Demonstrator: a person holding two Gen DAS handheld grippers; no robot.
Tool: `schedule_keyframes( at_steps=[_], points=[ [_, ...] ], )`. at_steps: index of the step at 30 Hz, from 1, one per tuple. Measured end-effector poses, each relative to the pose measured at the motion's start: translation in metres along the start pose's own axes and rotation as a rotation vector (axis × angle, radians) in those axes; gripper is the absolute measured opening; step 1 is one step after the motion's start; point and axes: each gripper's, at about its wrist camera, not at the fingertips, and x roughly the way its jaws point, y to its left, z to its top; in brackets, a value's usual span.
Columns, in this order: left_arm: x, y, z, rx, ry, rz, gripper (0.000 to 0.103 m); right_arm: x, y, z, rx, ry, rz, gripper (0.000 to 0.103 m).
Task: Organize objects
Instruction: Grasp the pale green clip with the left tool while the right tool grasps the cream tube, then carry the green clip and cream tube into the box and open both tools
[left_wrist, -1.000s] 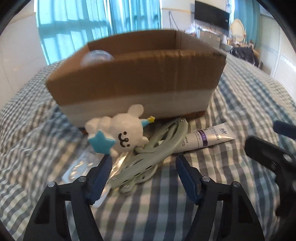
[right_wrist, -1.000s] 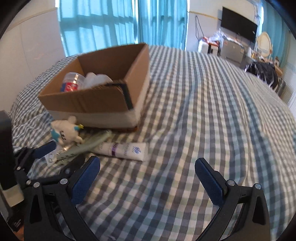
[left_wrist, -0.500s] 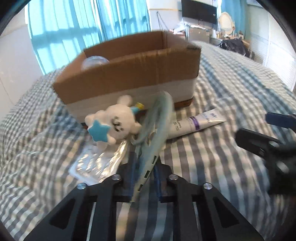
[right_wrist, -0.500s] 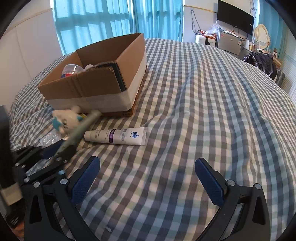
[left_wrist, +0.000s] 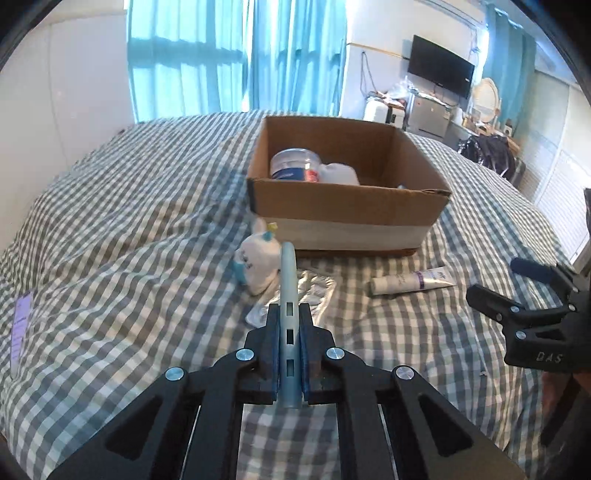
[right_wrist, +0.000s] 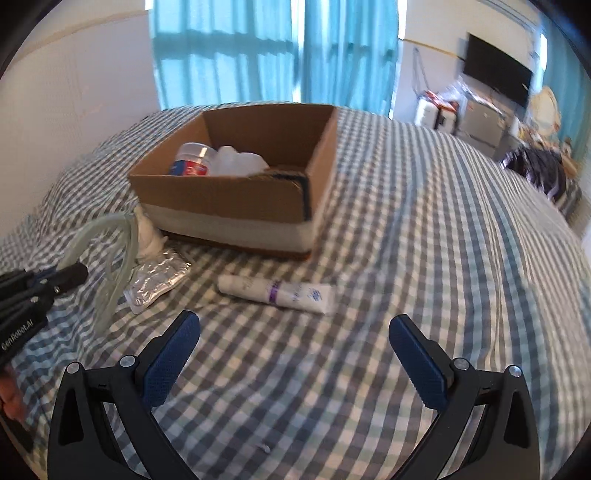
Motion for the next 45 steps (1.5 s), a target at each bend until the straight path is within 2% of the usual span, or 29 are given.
schedule_keyframes(
  at_steps=[3, 6, 11, 15, 18, 20, 21, 22, 24, 25, 27, 35, 45],
  points=[
    [0.007, 0.007, -0.001, -0.012, 0.008, 0.007, 0.008, 0.016, 0.010, 0.013, -0.097, 0.025, 0.007, 0.103],
    [0.016, 0.012, -0.003, -0.006, 0.015, -0.003, 0.008, 0.044, 0.015, 0.018, -0.169, 0.087, 0.012, 0.103],
    [0.042, 0.014, -0.005, -0.004, 0.058, -0.014, 0.008, 0.086, 0.020, 0.022, -0.209, 0.157, 0.069, 0.102],
    [0.052, 0.012, -0.002, 0.015, 0.041, -0.033, 0.008, 0.113, 0.028, 0.018, -0.238, 0.212, 0.105, 0.089],
    [0.055, 0.010, 0.000, 0.021, 0.040, -0.033, 0.008, 0.125, 0.031, 0.010, -0.258, 0.233, 0.084, 0.073],
    [0.055, 0.012, 0.001, -0.001, 0.052, -0.052, 0.008, 0.122, 0.029, 0.010, -0.241, 0.221, 0.093, 0.063],
    [0.054, 0.014, 0.002, -0.017, 0.057, -0.062, 0.008, 0.118, 0.027, 0.010, -0.231, 0.215, 0.091, 0.044],
    [0.052, 0.014, 0.002, -0.024, 0.061, -0.065, 0.008, 0.114, 0.026, 0.011, -0.226, 0.209, 0.090, 0.037],
    [0.049, 0.013, 0.002, -0.028, 0.071, -0.062, 0.008, 0.105, 0.022, 0.010, -0.200, 0.195, 0.107, 0.026],
    [0.047, 0.012, 0.001, -0.029, 0.073, -0.062, 0.008, 0.100, 0.020, 0.010, -0.188, 0.190, 0.123, 0.025],
    [0.041, 0.010, 0.001, -0.031, 0.072, -0.068, 0.008, 0.089, 0.020, 0.007, -0.175, 0.186, 0.158, 0.017],
    [0.008, 0.005, -0.009, -0.048, 0.053, -0.134, 0.008, 0.035, 0.026, -0.006, -0.169, 0.119, 0.163, 0.014],
    [-0.030, -0.006, -0.011, -0.036, 0.011, -0.137, 0.008, -0.020, 0.032, -0.005, -0.140, 0.038, 0.161, 0.014]
  ],
)
